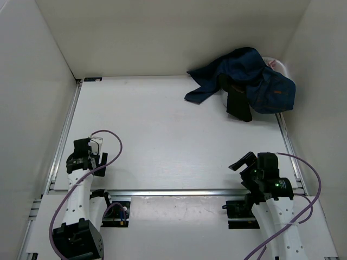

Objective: Fold and stack the trousers
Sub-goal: Grab the trousers from the pile, then flatten the trousers out

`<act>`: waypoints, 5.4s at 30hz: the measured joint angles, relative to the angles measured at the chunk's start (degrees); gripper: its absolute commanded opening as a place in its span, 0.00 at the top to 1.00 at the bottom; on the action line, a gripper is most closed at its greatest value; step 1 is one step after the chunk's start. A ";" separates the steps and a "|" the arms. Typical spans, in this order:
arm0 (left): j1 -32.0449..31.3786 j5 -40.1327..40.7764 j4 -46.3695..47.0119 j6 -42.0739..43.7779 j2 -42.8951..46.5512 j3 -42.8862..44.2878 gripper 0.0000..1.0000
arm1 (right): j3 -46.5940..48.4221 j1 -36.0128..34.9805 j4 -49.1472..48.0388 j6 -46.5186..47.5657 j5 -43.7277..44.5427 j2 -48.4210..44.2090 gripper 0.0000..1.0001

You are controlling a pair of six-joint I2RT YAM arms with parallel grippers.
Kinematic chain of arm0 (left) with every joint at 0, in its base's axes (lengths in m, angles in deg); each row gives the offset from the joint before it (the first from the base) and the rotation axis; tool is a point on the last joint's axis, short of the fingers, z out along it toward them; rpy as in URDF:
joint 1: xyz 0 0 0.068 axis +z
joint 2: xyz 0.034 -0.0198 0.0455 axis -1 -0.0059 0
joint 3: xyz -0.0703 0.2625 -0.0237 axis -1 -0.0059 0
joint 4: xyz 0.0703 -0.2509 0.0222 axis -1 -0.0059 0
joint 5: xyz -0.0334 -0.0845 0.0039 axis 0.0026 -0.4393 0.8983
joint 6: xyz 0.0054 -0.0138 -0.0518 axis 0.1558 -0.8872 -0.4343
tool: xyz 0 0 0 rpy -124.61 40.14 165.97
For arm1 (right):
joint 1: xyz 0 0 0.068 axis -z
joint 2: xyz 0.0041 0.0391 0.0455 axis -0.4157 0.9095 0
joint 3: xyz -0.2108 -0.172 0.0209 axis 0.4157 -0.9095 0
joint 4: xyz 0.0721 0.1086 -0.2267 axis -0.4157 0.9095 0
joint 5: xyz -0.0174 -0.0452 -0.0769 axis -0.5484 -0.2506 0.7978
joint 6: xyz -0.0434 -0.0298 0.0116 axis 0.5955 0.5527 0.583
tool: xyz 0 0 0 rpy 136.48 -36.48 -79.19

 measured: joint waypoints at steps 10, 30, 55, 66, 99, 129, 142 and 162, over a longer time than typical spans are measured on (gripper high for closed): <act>0.02 -0.74 -0.68 1.92 -0.13 1.07 0.00 | 9.20 0.00 0.00 8.33 1.53 9.81 0.01; 0.09 -9.84 0.13 9.53 -21.84 43.15 0.00 | 111.30 3.56 -9.62 36.26 29.31 102.33 0.01; 0.09 -10.32 -1.73 5.18 -21.05 39.74 0.00 | 102.29 -43.50 -22.71 46.86 19.82 70.77 1.00; 0.09 -8.66 -1.79 4.48 -17.77 42.93 0.00 | 77.81 -42.10 -21.00 27.76 18.62 62.93 0.59; -17.53 -11.39 -9.33 22.97 -43.28 17.59 0.00 | 23.47 -18.23 -10.51 20.87 12.26 56.65 0.01; -9.38 2.01 1.07 14.01 -36.37 58.10 0.86 | 45.42 -13.99 -13.11 24.94 21.90 40.74 1.00; -8.87 3.32 -5.16 11.34 -27.17 16.09 0.86 | 13.66 -14.23 4.66 -0.39 25.00 19.56 0.09; -9.14 5.53 -4.11 10.40 -20.52 12.41 0.83 | 48.59 -14.29 -12.79 1.07 19.34 78.88 0.01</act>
